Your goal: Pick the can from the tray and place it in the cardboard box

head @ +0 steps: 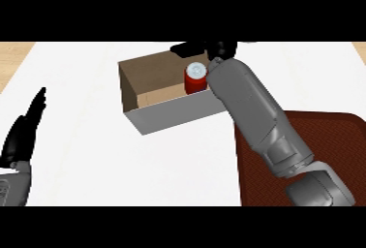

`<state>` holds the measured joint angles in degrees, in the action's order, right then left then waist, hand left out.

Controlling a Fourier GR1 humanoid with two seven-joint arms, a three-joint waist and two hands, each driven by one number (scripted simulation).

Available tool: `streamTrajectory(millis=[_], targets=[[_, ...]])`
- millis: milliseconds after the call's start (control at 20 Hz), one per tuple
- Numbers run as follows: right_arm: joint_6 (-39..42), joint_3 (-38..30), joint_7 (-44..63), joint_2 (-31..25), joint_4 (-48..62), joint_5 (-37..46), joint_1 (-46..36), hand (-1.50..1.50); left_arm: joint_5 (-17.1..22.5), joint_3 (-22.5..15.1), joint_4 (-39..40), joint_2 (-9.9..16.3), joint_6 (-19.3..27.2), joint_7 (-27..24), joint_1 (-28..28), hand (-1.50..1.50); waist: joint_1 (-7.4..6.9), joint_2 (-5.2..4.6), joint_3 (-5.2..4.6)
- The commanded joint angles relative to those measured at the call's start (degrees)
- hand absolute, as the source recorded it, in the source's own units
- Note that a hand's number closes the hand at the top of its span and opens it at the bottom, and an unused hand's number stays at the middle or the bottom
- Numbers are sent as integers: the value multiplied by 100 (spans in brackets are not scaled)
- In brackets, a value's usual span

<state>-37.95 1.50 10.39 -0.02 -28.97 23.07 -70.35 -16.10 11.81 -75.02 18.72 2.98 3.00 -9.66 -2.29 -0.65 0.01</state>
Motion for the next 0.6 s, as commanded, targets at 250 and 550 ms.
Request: streamTrajectory(millis=[250, 550], targets=[[316, -400, -695, -342, -1421, -625, 1139, -150, 32, 211, 212, 67, 42, -182, 162, 0, 281, 85, 0], [1038, -321, 158, -1232, -3040, -704, 2226, -150, 195, 260, -206, 88, -159, -9, 492, 0, 368, 131, -1]])
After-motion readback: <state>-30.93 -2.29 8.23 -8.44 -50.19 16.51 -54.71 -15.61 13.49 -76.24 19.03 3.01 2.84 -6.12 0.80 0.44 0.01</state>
